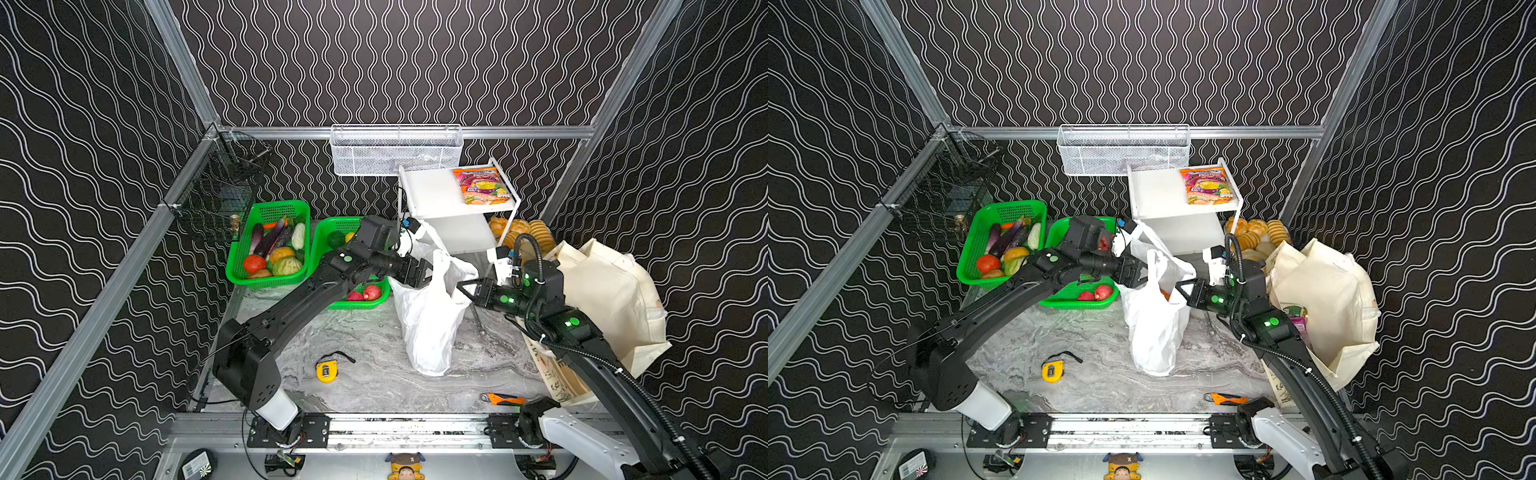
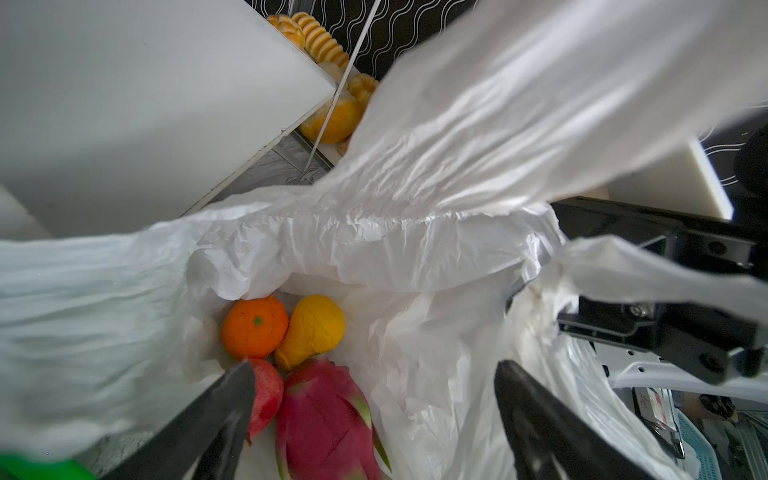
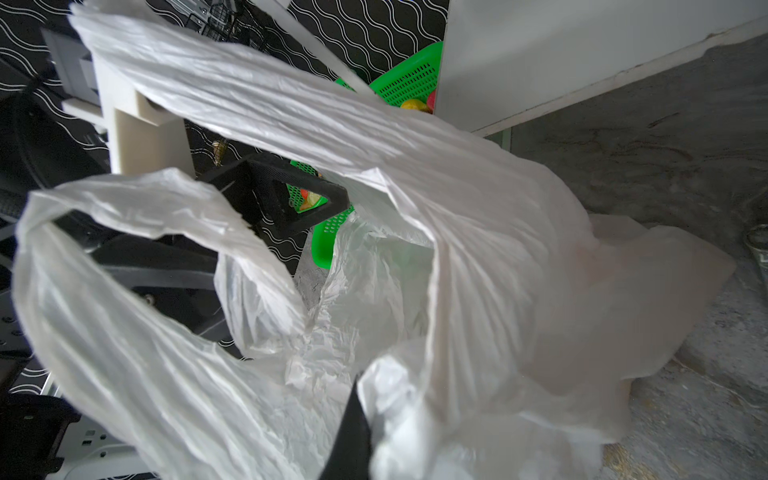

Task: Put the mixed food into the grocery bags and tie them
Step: 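Lower the apple into the bag and open the left gripper, then move the left gripper back into the green basket toward another apple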

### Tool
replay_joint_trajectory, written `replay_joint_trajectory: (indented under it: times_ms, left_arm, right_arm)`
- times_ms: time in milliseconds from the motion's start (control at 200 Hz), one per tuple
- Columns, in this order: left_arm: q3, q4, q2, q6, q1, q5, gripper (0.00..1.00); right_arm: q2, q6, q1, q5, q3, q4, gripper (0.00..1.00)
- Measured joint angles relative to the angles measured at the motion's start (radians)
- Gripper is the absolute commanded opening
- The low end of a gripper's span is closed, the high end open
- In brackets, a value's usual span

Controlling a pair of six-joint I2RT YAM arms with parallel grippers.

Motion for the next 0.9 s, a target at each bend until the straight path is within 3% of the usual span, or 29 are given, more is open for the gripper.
replay_joint_trajectory:
  times_ms: [345,671,761,901]
  left_arm:
    - [-0.059,-0.014,-0.129,0.037,0.001,-0.088,0.91]
    - [-0.280,0.043,-0.408,0.092,0.008,-0.333,0.91]
    - [-0.310,0.044,-0.452,0.087,0.049,-0.394,0.89]
    - [-0.314,0.031,-0.436,0.006,0.198,-0.443,0.87]
  right_arm:
    - [-0.001,-0.006,0.000,0.063,0.004,-0.023,0.00]
    - [-0.006,0.000,-0.001,0.188,-0.008,-0.056,0.00]
    - [-0.007,0.002,-0.001,0.190,-0.008,-0.054,0.00]
    - [-0.007,0.002,-0.001,0.189,-0.007,-0.054,0.00]
